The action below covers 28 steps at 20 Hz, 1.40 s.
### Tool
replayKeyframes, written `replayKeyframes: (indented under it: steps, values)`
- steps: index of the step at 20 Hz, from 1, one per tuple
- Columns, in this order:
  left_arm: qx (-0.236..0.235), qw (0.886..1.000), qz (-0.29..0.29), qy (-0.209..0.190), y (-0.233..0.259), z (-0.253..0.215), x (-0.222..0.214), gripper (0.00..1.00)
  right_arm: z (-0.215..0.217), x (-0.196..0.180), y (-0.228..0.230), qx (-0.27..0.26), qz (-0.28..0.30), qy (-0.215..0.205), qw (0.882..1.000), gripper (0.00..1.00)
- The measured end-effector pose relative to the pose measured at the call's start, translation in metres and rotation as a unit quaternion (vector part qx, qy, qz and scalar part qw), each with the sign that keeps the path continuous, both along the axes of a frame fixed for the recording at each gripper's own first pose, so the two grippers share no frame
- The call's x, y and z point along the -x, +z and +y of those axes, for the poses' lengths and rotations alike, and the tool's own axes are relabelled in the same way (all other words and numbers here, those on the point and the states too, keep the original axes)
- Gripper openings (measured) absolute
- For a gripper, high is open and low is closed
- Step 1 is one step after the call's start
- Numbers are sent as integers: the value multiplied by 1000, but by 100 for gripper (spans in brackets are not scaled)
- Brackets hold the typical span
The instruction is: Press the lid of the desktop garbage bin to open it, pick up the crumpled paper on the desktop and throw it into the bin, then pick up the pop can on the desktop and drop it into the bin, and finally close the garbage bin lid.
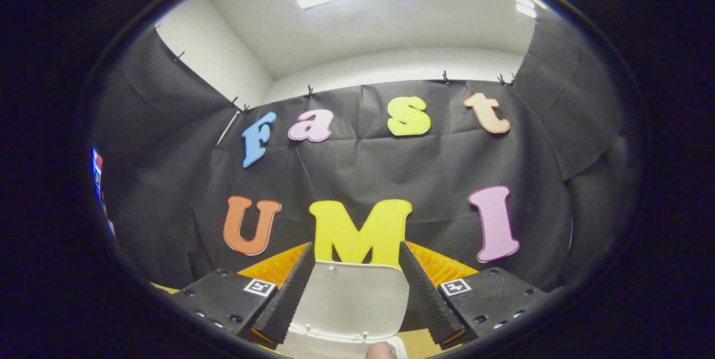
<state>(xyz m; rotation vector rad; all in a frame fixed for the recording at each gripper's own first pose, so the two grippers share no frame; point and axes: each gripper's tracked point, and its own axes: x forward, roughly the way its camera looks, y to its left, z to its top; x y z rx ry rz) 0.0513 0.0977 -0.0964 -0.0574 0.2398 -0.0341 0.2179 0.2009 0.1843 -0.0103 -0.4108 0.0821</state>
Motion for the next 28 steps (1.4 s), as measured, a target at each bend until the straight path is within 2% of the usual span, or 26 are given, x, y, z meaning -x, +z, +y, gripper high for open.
replayKeyframes:
  steps: [5,12,17,21,28]
  values:
    - [6,1000,0,-21,-5,-5,-11,100,2,-30,4,-3,6,-5,1000,93]
    - [-8,1000,6,-23,-9,2,-15,100,-6,-68,10,-40,20,-22,999,96]
    - [-10,1000,4,-14,-5,5,-9,100,-6,-69,-1,-28,41,-19,999,91]
    - [-24,1000,-2,0,3,12,0,100,-6,-64,-9,-21,61,-15,998,94]
    - [-18,1000,-24,4,24,3,10,100,-2,-16,-26,20,119,6,993,93]
